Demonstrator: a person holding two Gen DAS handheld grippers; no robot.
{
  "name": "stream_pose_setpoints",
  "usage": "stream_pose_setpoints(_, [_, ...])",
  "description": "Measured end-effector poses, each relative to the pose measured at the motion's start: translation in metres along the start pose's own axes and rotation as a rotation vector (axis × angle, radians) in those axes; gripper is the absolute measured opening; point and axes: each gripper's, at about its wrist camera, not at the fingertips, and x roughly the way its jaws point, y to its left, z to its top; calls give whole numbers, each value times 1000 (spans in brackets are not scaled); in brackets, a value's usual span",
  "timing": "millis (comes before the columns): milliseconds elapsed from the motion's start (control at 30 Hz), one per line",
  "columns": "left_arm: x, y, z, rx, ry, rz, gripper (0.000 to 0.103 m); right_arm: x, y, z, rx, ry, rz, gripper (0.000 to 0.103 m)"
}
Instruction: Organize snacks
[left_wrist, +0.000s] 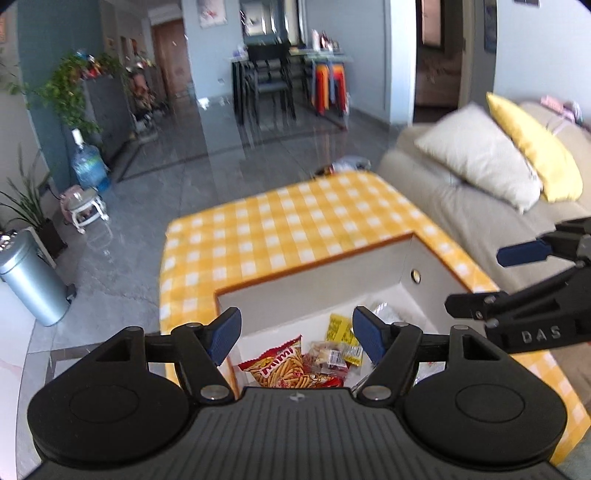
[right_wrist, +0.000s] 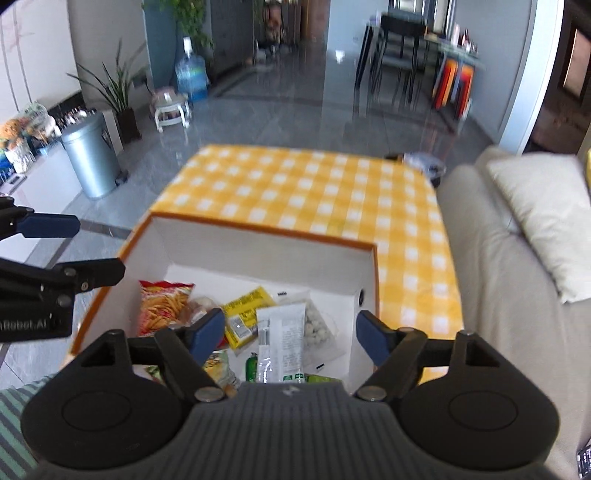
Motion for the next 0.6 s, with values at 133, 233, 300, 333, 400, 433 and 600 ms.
stream_pose_setpoints(133, [-31,-4,-7,-8,-79,-7,81,-39,10,-12,-3,-83,9,80])
stream_pose_setpoints(233, [-56,-7,-14,-19,-140,-22,86,-67,20,-24,-19,-149,9,81])
stream_pose_setpoints(300, [-67,-8,-19,-27,-166,-2,86,-84,25,-32,-26,-202,5,86])
stream_pose_setpoints(333, [-72,-8,-22,-31,-179,15,87,-93,27,-37,-26,-230,2,88])
stream_pose_setpoints(400, [-81,-9,-28,-43,-199,59,89,-108,33,-48,-30,-290,-36,89])
stream_pose_setpoints(433, [-85,-10,-32,-58,-212,77,89,-116,36,-55,-37,-318,-60,89])
stream_pose_setpoints(600, [-99,-16,-55,-88,-252,139,91,-144,46,-90,-2,-407,-91,91])
